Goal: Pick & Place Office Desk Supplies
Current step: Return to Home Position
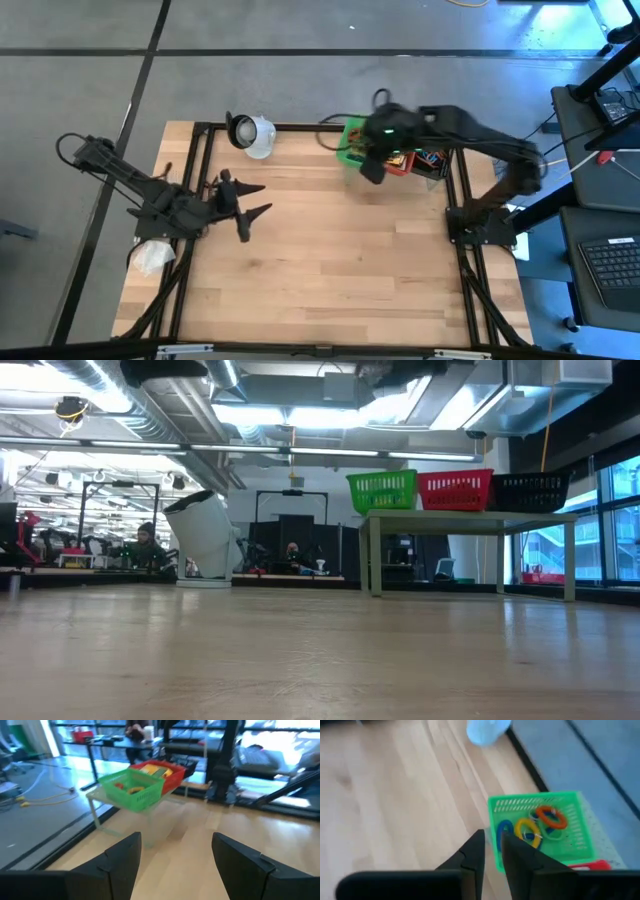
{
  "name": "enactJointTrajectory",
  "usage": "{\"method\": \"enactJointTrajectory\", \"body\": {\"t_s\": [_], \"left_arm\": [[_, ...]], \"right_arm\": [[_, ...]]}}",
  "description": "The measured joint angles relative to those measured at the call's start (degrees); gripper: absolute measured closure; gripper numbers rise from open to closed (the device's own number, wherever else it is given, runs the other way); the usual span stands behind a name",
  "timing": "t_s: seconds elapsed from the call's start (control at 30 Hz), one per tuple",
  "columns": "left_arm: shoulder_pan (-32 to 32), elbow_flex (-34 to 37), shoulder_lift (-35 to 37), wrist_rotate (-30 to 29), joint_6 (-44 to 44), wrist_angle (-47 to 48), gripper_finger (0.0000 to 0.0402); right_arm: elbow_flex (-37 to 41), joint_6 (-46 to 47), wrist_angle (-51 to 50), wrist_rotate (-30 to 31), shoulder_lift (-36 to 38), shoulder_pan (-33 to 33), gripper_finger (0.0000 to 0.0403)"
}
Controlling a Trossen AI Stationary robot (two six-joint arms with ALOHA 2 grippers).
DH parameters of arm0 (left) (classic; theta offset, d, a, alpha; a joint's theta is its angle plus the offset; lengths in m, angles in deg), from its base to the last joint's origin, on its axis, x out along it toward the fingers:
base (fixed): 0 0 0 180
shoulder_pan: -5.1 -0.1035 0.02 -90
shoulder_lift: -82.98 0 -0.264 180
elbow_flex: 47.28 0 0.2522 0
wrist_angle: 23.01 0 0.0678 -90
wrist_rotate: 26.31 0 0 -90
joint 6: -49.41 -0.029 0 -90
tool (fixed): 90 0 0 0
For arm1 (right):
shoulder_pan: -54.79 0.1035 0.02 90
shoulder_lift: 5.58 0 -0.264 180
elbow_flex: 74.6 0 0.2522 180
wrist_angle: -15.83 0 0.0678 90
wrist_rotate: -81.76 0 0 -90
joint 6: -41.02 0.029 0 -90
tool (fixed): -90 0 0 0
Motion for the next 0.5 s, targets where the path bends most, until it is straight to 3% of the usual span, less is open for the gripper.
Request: {"method": "enactJointTrajectory", "body": {"t_s": [0.23,0.5], "left_arm": [[0.0,0.0,9.5,5.8,-3.4,1.0,0.0170],[0.0,0.0,16.0,7.0,-4.5,9.0,0.0208]], "right_arm": [[0.0,1.7,0.4,5.8,11.6,7.8,0.0395],[3.7,7.7,-2.9,18.3,23.2,21.8,0.0400]]}}
